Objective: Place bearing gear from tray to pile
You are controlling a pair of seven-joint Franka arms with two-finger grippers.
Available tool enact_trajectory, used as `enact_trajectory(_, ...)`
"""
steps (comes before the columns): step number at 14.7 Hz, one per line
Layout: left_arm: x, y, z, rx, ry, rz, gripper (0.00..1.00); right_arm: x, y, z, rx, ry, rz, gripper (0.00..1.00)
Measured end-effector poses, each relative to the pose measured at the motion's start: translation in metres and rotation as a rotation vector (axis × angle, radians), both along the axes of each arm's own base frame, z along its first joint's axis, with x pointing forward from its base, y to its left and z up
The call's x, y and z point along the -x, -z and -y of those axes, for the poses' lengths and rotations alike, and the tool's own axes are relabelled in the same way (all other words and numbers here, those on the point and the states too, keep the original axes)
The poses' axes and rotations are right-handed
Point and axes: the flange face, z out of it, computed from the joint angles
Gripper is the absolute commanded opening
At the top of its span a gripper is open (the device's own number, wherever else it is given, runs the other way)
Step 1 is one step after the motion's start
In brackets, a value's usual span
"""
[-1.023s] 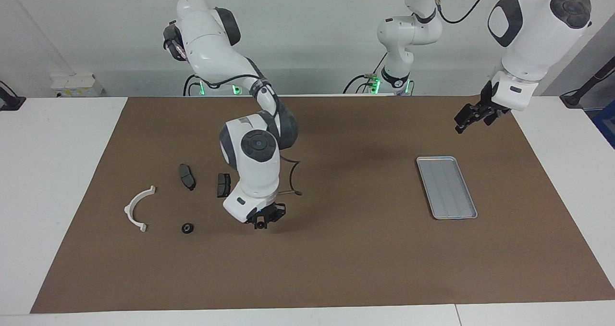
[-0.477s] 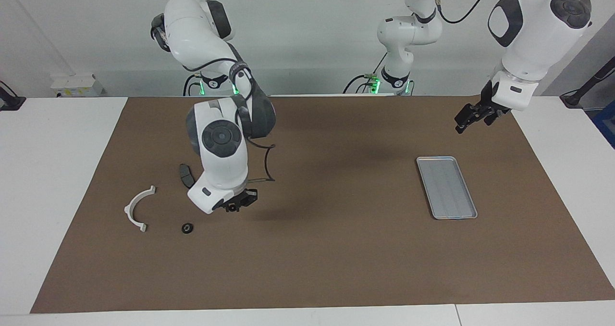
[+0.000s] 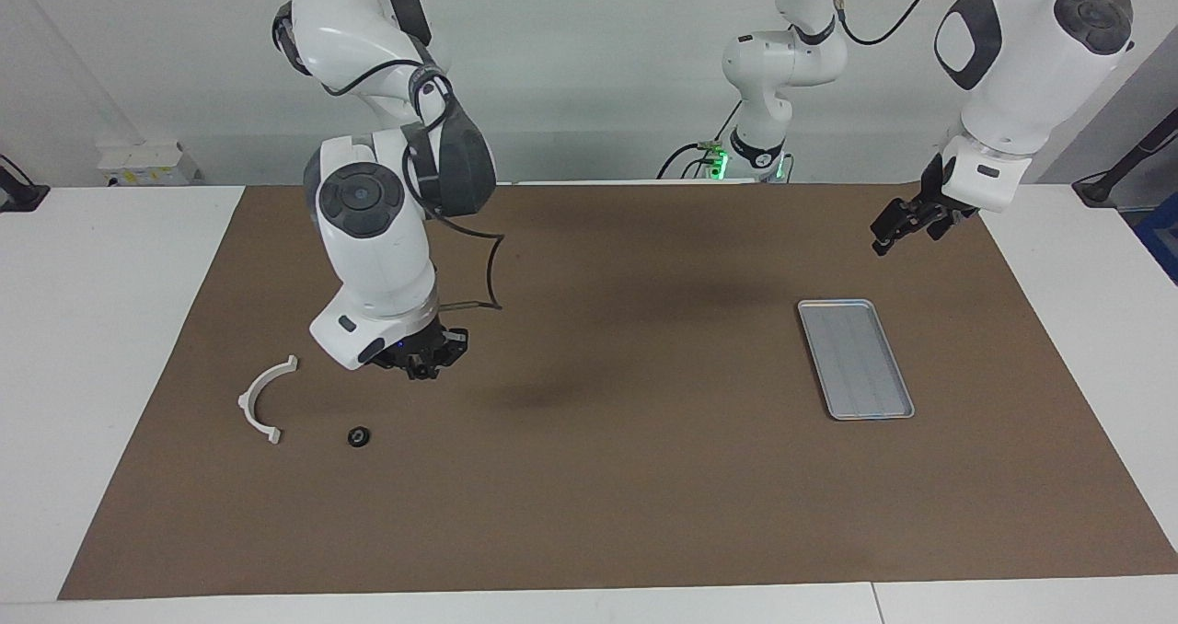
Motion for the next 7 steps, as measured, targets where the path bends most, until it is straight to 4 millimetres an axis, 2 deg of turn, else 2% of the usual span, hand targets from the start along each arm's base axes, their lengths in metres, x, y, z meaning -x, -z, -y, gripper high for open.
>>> enact_trajectory(4, 0.000, 0.000, 0.000, 0.000, 0.000, 0.000, 1.00, -0.013, 0.015, 0.024, -0.011, -0.034, 0.027, 0.00)
enact_trajectory(7, 0.000, 0.000, 0.000, 0.000, 0.000, 0.000, 1.00, -0.019, 0.035, 0.039, -0.038, -0.023, 0.067, 0.00)
